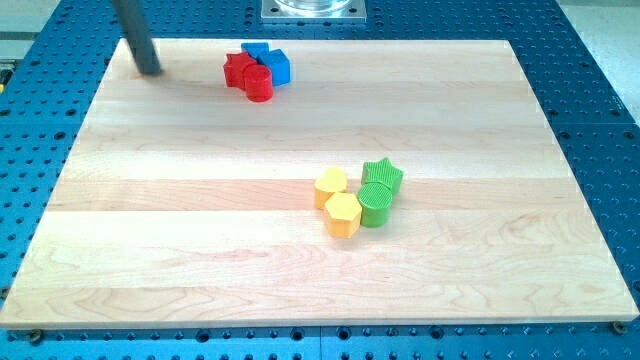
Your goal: Separate the blue blocks from the red blocks
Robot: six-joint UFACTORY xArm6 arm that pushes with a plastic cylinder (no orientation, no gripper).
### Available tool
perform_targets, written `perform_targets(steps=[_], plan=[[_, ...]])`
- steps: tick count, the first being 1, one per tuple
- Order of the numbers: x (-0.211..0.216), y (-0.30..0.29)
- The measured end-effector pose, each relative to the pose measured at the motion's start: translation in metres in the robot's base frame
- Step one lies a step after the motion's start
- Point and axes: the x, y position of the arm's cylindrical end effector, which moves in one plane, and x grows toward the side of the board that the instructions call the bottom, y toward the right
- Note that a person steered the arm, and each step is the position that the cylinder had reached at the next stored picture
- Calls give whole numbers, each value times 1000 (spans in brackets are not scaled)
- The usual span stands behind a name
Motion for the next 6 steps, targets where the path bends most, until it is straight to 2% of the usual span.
perform_targets(steps=[2,6], plan=[[-9,78],[5,161]])
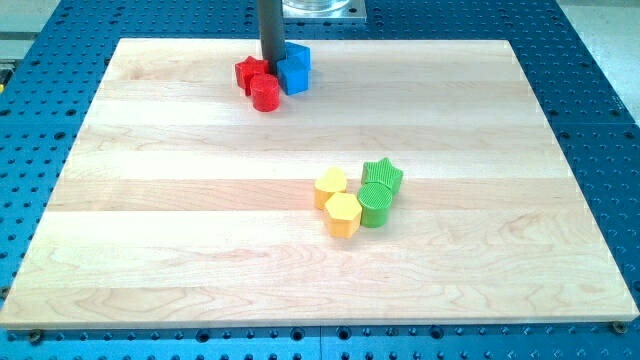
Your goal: Separate the blue blocks from the red blocks
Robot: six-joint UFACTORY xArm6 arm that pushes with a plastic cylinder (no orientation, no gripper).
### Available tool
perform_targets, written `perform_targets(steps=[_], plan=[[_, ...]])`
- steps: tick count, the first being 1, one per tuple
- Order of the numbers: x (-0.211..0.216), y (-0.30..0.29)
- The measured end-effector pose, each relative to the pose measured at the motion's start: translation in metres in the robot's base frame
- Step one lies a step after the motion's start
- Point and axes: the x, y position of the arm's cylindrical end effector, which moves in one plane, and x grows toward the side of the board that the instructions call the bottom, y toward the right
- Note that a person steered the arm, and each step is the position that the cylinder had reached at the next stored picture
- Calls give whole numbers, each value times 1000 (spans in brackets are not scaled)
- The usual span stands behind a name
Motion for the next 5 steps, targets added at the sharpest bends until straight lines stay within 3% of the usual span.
perform_targets(steps=[3,5], plan=[[60,-5],[63,65]])
